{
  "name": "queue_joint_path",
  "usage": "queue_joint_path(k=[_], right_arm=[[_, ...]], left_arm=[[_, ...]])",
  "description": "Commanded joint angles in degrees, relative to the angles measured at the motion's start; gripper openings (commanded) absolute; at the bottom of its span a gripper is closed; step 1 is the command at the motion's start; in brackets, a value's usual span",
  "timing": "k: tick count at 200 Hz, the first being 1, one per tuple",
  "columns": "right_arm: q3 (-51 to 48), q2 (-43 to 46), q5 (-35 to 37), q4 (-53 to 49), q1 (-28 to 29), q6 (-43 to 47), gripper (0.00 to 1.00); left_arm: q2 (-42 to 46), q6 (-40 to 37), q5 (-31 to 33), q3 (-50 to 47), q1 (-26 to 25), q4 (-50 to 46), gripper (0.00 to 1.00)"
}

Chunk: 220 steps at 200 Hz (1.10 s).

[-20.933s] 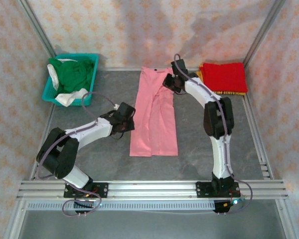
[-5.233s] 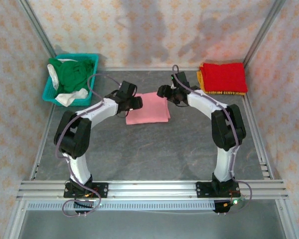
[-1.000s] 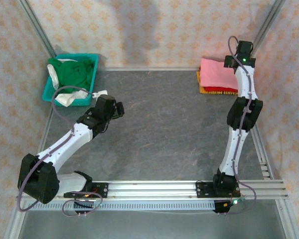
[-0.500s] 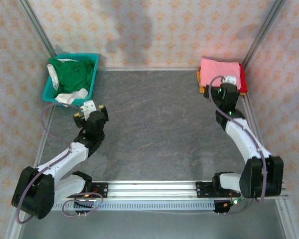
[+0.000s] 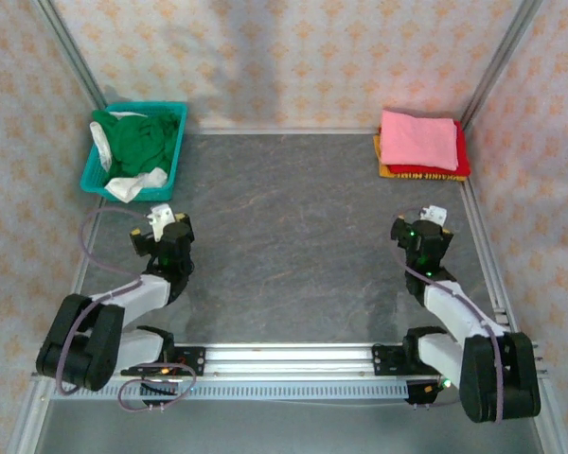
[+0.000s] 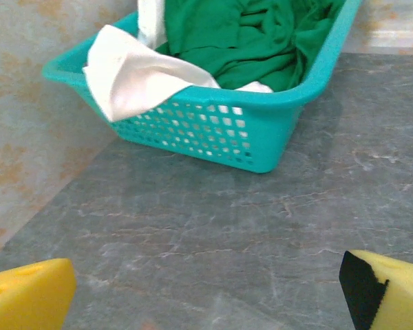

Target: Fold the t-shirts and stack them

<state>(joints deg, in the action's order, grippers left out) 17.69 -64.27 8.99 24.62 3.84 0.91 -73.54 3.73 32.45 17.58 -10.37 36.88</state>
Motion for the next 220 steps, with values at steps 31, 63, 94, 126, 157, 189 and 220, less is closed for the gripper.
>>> queue_joint_path(k=[31, 63, 94, 126, 157, 189, 220], right_arm=[[-0.05, -11.10, -3.23, 21.66, -0.23, 1.32, 0.99], [-1.24, -17.90, -7.76, 30.66, -0.23, 4.57, 0.99], [-4.25, -25.26, -7.26, 44.01, -0.50, 4.08, 0.99], [1.68, -24.02, -3.44, 30.89, -1.16, 1.99, 0.99], [4.51, -24.68, -3.61, 26.73, -2.10, 0.99, 0.99], [4.75, -24.28, -6.71, 25.73, -1.90, 2.32, 0.99], [5.90, -24.45, -8.06, 23.44, -2.48, 2.05, 0.99]], left_arm=[[-5.88, -1.26, -8.59, 0.92, 3.78, 10.95, 1.00], [-9.29, -6.49, -20.47, -4.34, 3.84, 24.20, 1.00], [-11.39, -7.84, -22.73, 0.44, 3.75, 16.86, 1.00], [-12.30, -3.52, -24.61, 6.18, 7.78, 7.02, 1.00], [-12.20, -3.62, -24.22, 6.40, 7.53, 6.51, 1.00], [-12.16, -3.73, -23.92, 6.50, 7.29, 6.28, 1.00], [-12.16, -3.73, -23.95, 6.51, 7.33, 6.28, 1.00]])
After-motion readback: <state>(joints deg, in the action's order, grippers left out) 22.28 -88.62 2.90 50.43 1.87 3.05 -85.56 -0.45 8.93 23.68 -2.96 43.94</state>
